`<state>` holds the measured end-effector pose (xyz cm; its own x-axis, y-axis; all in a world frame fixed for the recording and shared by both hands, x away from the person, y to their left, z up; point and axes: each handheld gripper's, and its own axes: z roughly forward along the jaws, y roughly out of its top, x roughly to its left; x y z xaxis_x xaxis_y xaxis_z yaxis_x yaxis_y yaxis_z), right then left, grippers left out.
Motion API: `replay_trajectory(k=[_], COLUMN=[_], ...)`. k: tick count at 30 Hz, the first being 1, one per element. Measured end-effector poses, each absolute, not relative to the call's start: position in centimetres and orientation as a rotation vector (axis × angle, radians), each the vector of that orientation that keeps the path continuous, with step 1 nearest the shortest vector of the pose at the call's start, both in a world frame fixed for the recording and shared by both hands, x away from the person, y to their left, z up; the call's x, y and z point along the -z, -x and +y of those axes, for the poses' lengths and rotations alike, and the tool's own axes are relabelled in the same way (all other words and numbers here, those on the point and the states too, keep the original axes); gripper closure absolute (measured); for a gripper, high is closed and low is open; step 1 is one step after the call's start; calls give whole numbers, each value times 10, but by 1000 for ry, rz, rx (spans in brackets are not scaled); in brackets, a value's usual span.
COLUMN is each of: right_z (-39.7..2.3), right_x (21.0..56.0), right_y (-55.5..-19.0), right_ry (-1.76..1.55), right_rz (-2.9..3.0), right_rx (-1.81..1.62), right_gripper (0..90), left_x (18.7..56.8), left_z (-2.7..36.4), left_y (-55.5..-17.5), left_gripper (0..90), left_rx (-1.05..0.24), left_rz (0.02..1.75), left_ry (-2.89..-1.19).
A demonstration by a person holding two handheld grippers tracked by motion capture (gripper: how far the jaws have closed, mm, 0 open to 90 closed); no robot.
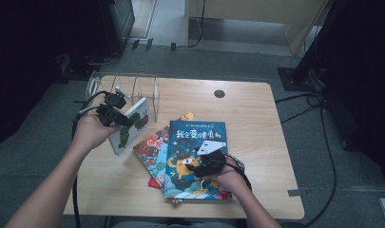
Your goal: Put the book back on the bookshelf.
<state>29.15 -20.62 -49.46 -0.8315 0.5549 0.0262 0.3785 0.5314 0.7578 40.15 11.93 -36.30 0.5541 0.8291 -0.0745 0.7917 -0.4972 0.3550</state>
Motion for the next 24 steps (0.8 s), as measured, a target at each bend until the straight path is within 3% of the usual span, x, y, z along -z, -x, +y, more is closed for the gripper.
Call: replay_trajectory(k=[24], right_z=[-206], right_x=[495], right_y=[-292], right_ry=[-806], right_rz=[2542], right_rx=[-1186], right_gripper=[293], left_x=[386], left_z=[101], left_y=[-438], left_gripper=[771], left_rx=[-197], left_rz=[1374], left_ry=[-2424])
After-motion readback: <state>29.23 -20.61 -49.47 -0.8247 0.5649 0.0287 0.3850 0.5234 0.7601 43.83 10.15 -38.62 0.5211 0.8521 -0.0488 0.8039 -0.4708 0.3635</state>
